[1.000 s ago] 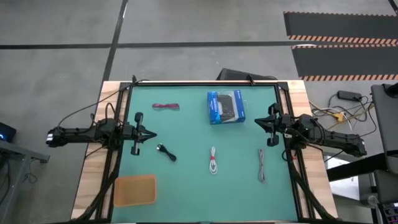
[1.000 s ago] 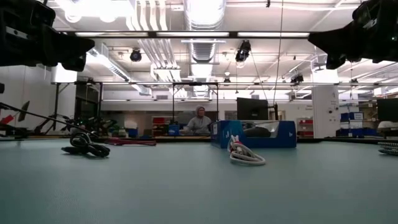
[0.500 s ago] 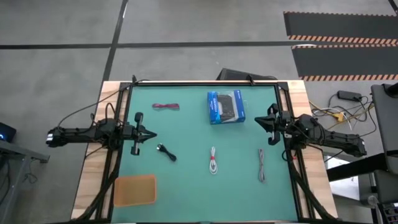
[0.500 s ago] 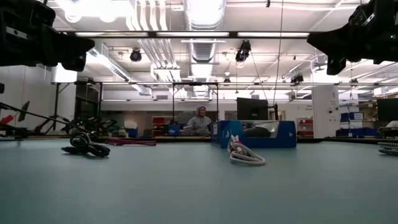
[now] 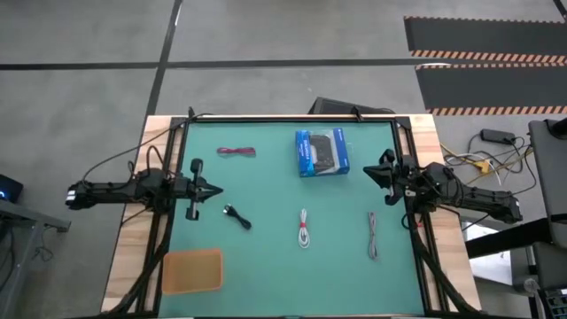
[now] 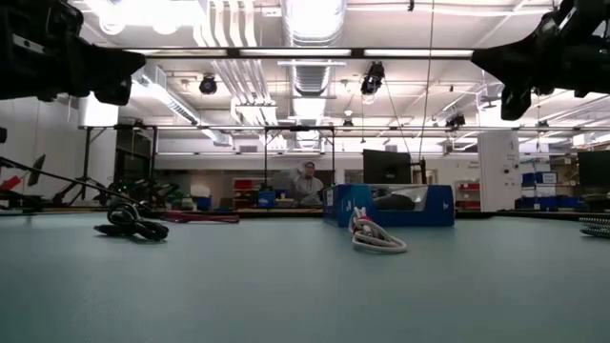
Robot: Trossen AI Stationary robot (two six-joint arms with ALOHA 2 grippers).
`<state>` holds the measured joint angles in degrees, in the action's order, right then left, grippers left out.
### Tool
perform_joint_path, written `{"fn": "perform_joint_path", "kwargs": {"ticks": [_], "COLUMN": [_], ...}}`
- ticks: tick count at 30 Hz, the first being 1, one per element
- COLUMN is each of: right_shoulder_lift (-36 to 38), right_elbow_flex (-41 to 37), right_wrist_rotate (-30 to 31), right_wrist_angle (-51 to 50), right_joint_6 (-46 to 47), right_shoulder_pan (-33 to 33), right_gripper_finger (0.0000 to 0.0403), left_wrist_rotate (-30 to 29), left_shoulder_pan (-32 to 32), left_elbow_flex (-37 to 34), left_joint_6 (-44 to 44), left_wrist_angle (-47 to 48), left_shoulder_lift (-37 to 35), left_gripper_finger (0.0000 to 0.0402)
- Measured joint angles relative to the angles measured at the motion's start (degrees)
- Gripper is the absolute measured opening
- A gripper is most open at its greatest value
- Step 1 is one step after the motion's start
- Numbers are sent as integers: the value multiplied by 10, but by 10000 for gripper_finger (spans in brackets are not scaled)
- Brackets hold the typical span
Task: Pick and place USB-C Cables
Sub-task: Put the black charger cable into the orange bin
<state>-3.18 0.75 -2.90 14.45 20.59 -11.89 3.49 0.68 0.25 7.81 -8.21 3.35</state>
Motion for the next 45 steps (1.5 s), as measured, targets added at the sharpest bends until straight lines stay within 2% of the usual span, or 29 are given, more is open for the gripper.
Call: {"fn": "perform_joint_path", "kwargs": {"ticks": [8, 16, 20, 29, 35, 41, 45], "right_shoulder_lift": [-4, -55, -101, -225, -298, -375, -439], "right_elbow_flex": [0, 0, 0, 0, 4, 58, 106], "right_wrist_rotate": [0, 3, 30, 31, 31, 31, 29], "right_wrist_angle": [71, 161, 199, 322, 367, 374, 368], "right_joint_6": [21, -16, -22, -22, -16, -20, -54], "right_shoulder_pan": [0, 0, 0, 0, 0, 5, 20], "right_gripper_finger": [9, 9, 9, 9, 9, 9, 9], "left_wrist_rotate": [-1, -4, -4, -10, -11, -11, -12], "left_shoulder_pan": [0, 0, 0, 0, 0, 0, 0], "left_elbow_flex": [0, 0, 0, 0, 0, 0, 0], "left_joint_6": [-1, -124, -135, -175, -181, -195, -195], "left_wrist_angle": [-44, -44, -48, -45, -45, -59, -72], "left_shoulder_lift": [0, 4, 11, 36, 66, 84, 90], "left_gripper_finger": [0, 0, 0, 0, 0, 0, 0]}}
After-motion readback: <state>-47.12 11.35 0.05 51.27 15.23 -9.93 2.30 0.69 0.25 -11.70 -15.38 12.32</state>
